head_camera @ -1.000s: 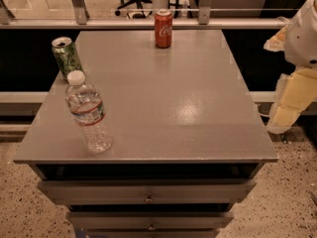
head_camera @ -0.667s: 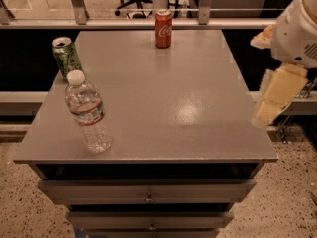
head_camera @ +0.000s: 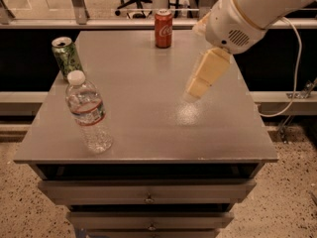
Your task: Knock green can over
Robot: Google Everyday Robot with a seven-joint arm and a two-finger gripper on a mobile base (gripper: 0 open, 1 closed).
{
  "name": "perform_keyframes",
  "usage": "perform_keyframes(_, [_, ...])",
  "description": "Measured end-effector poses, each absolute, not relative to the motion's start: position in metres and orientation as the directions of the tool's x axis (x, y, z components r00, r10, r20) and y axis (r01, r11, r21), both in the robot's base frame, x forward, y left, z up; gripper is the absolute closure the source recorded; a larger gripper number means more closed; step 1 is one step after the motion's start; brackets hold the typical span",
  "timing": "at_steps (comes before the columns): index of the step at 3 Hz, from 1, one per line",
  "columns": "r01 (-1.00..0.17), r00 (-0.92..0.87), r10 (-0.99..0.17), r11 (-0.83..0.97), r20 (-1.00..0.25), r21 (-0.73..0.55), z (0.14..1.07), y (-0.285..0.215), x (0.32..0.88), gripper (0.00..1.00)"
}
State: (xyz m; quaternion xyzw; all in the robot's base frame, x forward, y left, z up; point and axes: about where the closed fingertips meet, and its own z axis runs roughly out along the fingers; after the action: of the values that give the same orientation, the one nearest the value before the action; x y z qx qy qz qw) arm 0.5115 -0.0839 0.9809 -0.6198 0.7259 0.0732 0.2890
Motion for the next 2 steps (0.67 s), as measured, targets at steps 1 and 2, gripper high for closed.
perform_keyframes(1, [-0.943,-0.031,-0.771,0.233,-0.637,-0.236,0.9841,0.0016,0.5463,0.00])
perform_keyframes(2, [-0.943,-0.031,-0.771,0.233,-0.637,-0.236,0.9841,0.0016,0.5463,0.00])
